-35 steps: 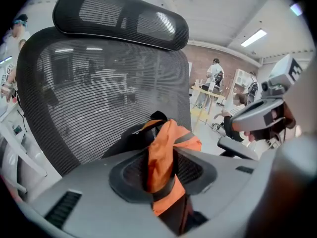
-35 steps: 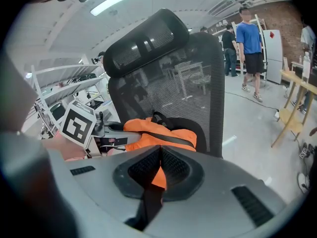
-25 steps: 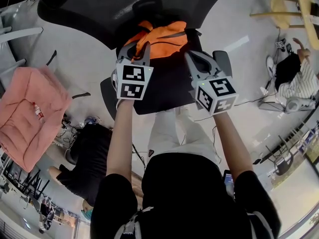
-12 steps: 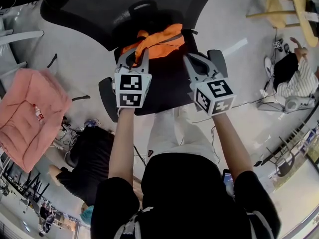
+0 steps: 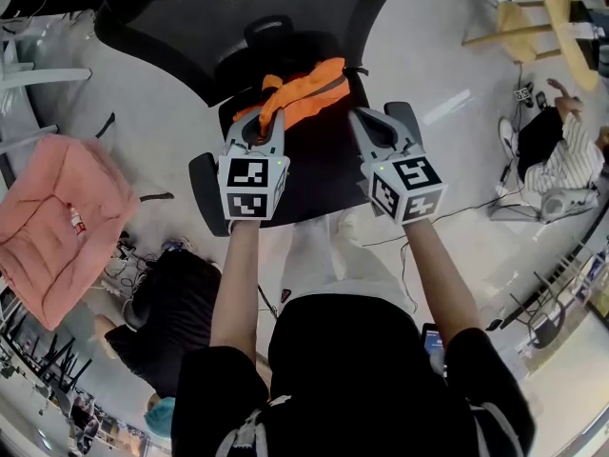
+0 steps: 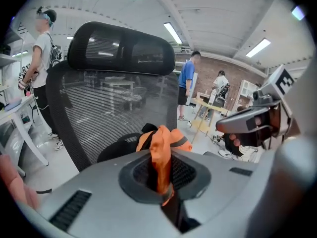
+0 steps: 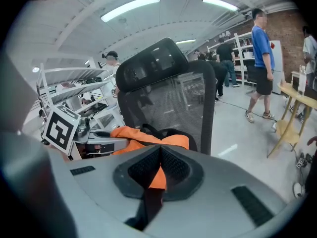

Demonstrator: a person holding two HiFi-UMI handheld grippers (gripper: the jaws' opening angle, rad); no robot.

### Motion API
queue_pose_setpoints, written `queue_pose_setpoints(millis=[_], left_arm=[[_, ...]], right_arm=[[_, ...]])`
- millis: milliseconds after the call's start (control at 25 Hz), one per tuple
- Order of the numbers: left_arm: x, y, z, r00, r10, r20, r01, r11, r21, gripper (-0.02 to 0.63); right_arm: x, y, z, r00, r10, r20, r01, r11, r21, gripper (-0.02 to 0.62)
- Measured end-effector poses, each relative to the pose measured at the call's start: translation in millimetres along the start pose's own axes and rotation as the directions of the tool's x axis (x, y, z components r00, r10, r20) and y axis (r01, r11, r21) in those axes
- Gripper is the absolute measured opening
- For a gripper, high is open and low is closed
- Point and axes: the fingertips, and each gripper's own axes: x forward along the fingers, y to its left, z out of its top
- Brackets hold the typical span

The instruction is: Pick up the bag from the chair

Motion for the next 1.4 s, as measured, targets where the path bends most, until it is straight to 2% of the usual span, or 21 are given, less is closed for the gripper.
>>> queue_pose_setpoints(millis=[720,1000,1400], left_arm=[[-91,-65,60,0.99,0.025,0.14,-0.024,1.0,-0.007,0.023],[-126,-93,81,0.981,0.055,0.187,-0.051,0.998,-0.024,0.023],[-202,-140,101,0.953,0.095,0.288,-0.092,0.995,-0.023,0.023]], right_arm=[[-84,21,51,0.991,0.053,0.127,-0.042,0.995,-0.09,0.002],[-122,25,76,0.975,0.081,0.205,-0.056,0.991,-0.122,0.002],[-196,54,91,0.944,0.141,0.297,-0.092,0.98,-0.174,0.002]])
